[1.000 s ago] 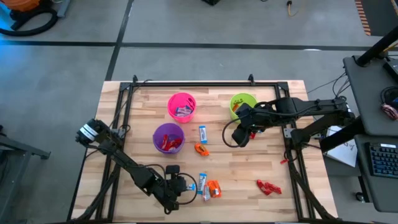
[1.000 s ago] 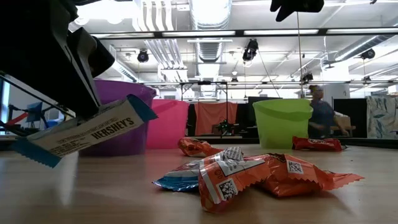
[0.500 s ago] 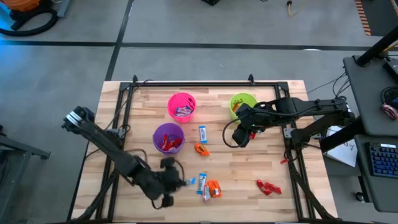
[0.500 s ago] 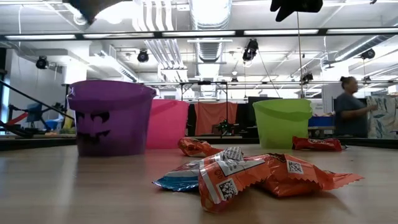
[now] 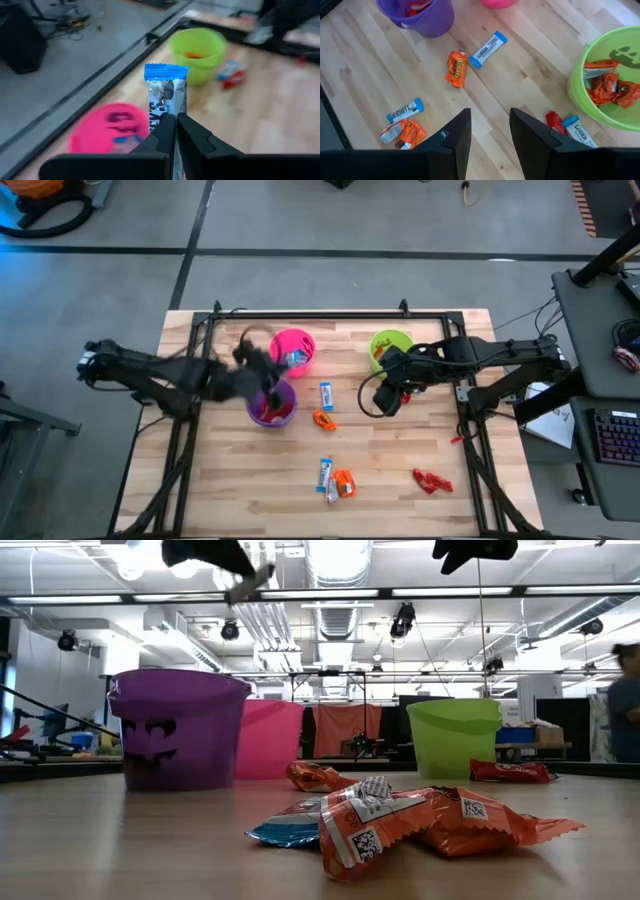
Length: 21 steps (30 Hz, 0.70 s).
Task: Sort candy
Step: Put the white chocolate into the pink bucket
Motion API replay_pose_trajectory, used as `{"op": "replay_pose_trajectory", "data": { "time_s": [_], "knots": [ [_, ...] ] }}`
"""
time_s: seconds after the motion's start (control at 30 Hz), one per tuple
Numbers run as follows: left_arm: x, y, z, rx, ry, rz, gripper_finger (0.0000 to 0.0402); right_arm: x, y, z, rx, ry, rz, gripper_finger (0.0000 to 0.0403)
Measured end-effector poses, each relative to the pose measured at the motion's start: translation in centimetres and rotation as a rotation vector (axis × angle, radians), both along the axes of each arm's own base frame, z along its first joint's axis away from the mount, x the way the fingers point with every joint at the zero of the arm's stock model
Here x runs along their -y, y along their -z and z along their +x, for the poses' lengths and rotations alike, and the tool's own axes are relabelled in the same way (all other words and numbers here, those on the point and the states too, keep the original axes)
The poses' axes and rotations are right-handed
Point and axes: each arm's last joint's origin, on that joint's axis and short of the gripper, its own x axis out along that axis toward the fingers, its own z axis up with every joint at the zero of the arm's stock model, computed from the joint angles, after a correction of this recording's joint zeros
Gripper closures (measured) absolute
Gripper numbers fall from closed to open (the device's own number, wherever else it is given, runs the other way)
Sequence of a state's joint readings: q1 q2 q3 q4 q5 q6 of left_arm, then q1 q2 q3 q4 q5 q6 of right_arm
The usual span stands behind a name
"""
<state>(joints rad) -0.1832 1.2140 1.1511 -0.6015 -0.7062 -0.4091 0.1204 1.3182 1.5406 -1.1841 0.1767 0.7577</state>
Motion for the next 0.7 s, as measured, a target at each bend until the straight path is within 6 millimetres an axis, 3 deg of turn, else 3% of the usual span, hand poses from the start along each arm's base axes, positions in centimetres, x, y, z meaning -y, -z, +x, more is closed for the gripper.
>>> {"op": "replay_pose_trajectory", "data": {
  "time_s": [0.17, 0.37, 0.5, 0.7],
  "knots": [
    [-5.4, 1.4, 0.8, -0.159, -0.001, 0.028, 0.0401, 0.0, -0.1, 0.1, 0.015, 0.013, 0.000, 0.0273],
    [-9.6, 3.5, 1.4, -0.235, 0.034, -0.007, 0.0401, 0.0, -0.1, 0.1, 0.020, 0.037, 0.015, 0.0277],
    [-11.5, 4.5, 1.7, -0.244, 0.019, -0.057, 0.0401, 0.0, -0.1, 0.1, 0.021, 0.043, 0.019, 0.0275],
    [-12.8, 5.7, 2.1, -0.285, 0.013, -0.083, 0.0401, 0.0, -0.1, 0.1, 0.023, 0.053, 0.023, 0.0271]
  ]
}}
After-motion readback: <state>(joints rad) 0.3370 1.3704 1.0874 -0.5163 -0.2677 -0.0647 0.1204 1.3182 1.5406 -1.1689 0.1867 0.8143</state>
